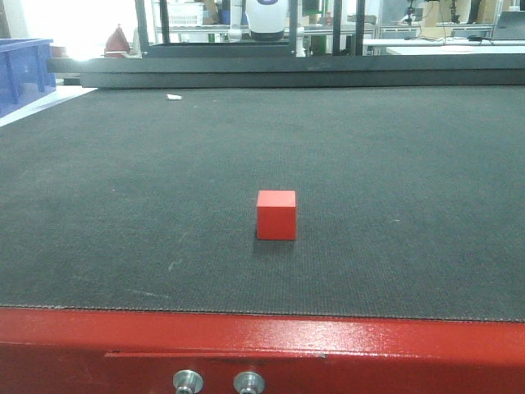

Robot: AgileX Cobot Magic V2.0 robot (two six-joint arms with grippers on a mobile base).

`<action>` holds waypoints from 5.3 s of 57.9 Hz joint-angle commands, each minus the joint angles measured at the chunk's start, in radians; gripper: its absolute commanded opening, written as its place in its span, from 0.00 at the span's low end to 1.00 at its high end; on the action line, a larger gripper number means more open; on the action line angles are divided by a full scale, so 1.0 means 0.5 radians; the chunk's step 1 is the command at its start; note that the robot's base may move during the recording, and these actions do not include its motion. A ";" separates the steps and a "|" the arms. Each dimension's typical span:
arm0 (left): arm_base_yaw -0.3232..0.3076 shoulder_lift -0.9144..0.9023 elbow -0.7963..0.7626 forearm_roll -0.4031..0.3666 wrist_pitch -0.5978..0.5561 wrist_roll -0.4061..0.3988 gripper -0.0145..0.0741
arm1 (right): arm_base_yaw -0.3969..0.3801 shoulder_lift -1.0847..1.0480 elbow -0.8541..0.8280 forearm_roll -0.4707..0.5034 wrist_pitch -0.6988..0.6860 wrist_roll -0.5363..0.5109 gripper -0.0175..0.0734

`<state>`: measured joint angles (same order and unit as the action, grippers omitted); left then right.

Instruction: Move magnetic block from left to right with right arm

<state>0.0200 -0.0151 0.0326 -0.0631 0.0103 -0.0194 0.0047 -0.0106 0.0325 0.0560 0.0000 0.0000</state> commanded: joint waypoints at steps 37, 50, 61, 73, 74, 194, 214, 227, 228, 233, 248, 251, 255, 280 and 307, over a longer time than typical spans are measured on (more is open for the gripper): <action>-0.012 -0.019 0.014 -0.014 -0.184 -0.007 0.03 | -0.007 -0.043 -0.004 -0.014 -0.176 0.000 0.25; -0.012 -0.019 0.014 -0.014 -0.184 -0.007 0.03 | -0.007 -0.043 -0.158 -0.014 0.123 0.000 0.25; -0.012 -0.019 0.014 -0.014 -0.184 -0.007 0.03 | -0.007 -0.030 -0.455 -0.014 0.577 0.000 0.25; -0.012 -0.019 0.014 -0.014 -0.184 -0.007 0.03 | -0.007 0.159 -0.690 -0.004 0.976 0.000 0.25; -0.012 -0.019 0.014 -0.014 -0.184 -0.007 0.03 | -0.007 0.190 -0.708 0.001 1.007 0.000 0.25; -0.012 -0.019 0.014 -0.014 -0.184 -0.007 0.03 | 1.235 3.881 -3.665 -0.159 2.561 1.293 0.84; -0.012 -0.019 0.014 -0.014 -0.184 -0.007 0.03 | 1.271 4.076 -3.796 -0.141 2.576 1.364 0.84; -0.012 -0.019 0.014 -0.014 -0.184 -0.007 0.03 | 1.275 4.159 -3.790 -0.134 2.616 1.449 0.84; -0.012 -0.019 0.014 -0.014 -0.184 -0.007 0.03 | 1.275 4.161 -3.790 -0.130 2.618 1.449 0.84; -0.012 -0.019 0.014 -0.014 -0.184 -0.007 0.03 | 1.275 4.168 -3.769 -0.112 2.610 1.449 0.84; -0.012 -0.019 0.014 -0.014 -0.184 -0.007 0.03 | 1.279 4.166 -3.695 -0.112 2.585 1.451 0.84; -0.012 -0.019 0.014 -0.014 -0.184 -0.007 0.03 | 1.279 4.163 -3.695 -0.112 2.583 1.451 0.84; -0.012 -0.019 0.014 -0.014 -0.184 -0.007 0.03 | 1.279 4.153 -3.695 -0.112 2.579 1.451 0.84; -0.012 -0.019 0.014 -0.014 -0.184 -0.007 0.03 | 1.279 4.121 -3.695 -0.112 2.545 1.464 0.60; -0.012 -0.019 0.014 -0.014 -0.184 -0.007 0.03 | 1.277 3.994 -3.691 -0.130 2.593 1.396 0.49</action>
<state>0.0200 -0.0151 0.0326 -0.0631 0.0103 -0.0194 0.6433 2.0910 -1.7923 0.0000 1.2238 0.7265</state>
